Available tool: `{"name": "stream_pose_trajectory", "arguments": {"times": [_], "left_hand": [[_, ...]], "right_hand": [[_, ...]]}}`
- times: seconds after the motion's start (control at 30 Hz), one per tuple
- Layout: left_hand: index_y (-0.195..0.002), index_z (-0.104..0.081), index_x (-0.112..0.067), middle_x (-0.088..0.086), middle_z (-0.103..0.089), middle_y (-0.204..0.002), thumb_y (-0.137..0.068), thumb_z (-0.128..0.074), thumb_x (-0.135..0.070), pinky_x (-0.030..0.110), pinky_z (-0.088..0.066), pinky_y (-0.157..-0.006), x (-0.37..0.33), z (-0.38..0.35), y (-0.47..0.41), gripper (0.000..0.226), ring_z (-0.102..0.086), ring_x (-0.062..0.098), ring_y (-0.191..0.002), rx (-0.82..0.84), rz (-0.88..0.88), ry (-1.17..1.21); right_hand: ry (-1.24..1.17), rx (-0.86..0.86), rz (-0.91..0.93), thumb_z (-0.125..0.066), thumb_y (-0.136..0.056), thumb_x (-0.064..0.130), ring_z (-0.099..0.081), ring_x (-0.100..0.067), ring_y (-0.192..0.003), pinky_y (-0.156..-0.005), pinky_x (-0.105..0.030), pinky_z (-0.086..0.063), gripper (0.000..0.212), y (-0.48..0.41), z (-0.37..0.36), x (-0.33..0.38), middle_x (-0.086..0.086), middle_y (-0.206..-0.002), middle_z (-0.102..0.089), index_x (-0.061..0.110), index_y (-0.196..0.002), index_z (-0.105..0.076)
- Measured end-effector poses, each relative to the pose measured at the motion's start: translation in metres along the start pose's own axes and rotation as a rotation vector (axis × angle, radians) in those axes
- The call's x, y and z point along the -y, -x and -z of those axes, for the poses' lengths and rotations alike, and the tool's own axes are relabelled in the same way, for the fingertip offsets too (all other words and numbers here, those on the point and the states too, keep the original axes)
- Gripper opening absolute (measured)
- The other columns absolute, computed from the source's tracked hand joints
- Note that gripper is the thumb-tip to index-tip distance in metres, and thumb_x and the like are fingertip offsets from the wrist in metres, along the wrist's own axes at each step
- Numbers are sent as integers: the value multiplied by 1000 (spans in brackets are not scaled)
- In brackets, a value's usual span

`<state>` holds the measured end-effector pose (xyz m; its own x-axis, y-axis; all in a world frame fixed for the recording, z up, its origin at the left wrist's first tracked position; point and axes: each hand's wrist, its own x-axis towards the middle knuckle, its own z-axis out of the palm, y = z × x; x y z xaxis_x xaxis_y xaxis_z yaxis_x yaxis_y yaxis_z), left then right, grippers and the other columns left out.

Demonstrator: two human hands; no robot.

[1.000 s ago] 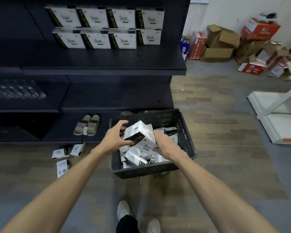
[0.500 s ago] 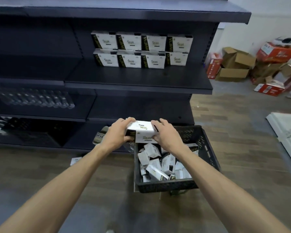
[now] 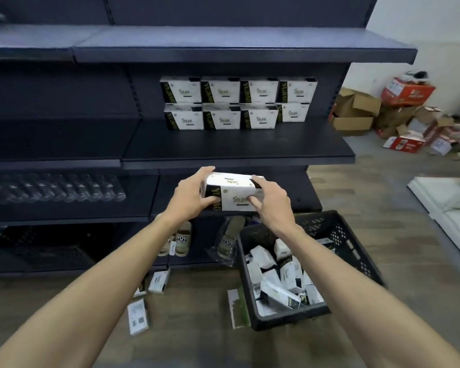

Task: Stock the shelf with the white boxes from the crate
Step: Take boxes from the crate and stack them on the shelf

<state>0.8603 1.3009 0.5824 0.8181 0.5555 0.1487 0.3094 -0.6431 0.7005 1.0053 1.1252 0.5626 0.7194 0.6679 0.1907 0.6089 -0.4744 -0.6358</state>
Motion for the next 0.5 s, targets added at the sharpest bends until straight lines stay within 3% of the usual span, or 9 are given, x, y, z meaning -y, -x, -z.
{"name": "stream_pose_trajectory", "arguments": {"times": [0.1,0.27,0.5], "left_hand": [[-128,-40,-29,1,-66,-110,-71,-86,-31,44,-55,-87,-14,-6,-26,73,-65,19,-95,-37,-15,24],[-114,-40,-20,4,-65,-112,-71,-87,-26,49,-55,-84,-46,-27,-72,64,-64,23,-99,-13,-46,85],[-115,-51,-25,-1,-66,-106,-73,-85,-33,43,-57,-84,-93,-80,-159,54,-64,17,-95,-46,-57,103]], "right_hand": [[38,-28,-17,-67,-93,24,-54,-24,-120,-95,-35,-41,51,-20,17,-8,-2,-133,-58,31,-140,-50],[87,-90,-34,-67,-92,25,-52,-25,-119,-99,-38,-41,51,-51,50,-33,-5,-131,-59,28,-140,-49],[95,-144,-65,-69,-91,23,-54,-26,-118,-99,-42,-42,52,-122,98,-93,-7,-129,-59,27,-139,-50]]}}
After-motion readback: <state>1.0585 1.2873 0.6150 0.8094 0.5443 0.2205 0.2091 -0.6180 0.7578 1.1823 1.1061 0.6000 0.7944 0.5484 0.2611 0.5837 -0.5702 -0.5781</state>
